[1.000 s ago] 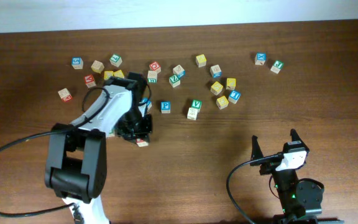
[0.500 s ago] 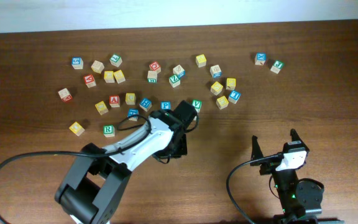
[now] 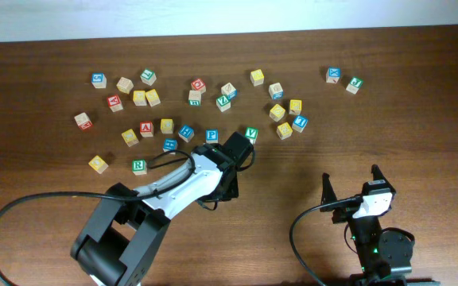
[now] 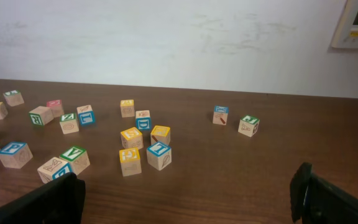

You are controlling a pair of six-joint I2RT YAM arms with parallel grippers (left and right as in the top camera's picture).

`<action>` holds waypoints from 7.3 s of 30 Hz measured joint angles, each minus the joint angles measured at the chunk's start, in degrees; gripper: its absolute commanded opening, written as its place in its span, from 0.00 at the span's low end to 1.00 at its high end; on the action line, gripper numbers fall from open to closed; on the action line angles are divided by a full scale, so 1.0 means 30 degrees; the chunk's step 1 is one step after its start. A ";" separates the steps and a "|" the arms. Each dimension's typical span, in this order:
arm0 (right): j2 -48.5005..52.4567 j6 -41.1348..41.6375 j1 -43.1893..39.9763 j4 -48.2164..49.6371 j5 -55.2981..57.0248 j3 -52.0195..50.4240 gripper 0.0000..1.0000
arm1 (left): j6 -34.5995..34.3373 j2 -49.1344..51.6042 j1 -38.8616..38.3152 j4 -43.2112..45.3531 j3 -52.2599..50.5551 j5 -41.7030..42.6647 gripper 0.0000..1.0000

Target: Spell out ICRA

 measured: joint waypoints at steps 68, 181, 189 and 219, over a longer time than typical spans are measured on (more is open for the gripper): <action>-0.0015 -0.0007 0.0000 0.0000 0.0000 0.0000 0.99 | 0.6091 -0.4371 1.0324 -0.2310 0.4816 0.2747 0.99; -0.0015 0.0007 0.0000 0.0000 0.0000 0.0000 0.98 | 0.6368 -0.5960 1.5242 -0.5734 0.4896 0.2659 0.99; -0.0015 0.0007 0.0000 0.0000 0.0000 0.0000 0.98 | 0.6368 -0.5960 1.5242 -0.6207 0.4896 0.2732 0.99; 0.0000 1.5752 0.0000 0.2783 -0.3184 -0.0073 0.98 | 0.6368 -0.5952 1.5242 -0.6528 0.4896 0.2732 0.99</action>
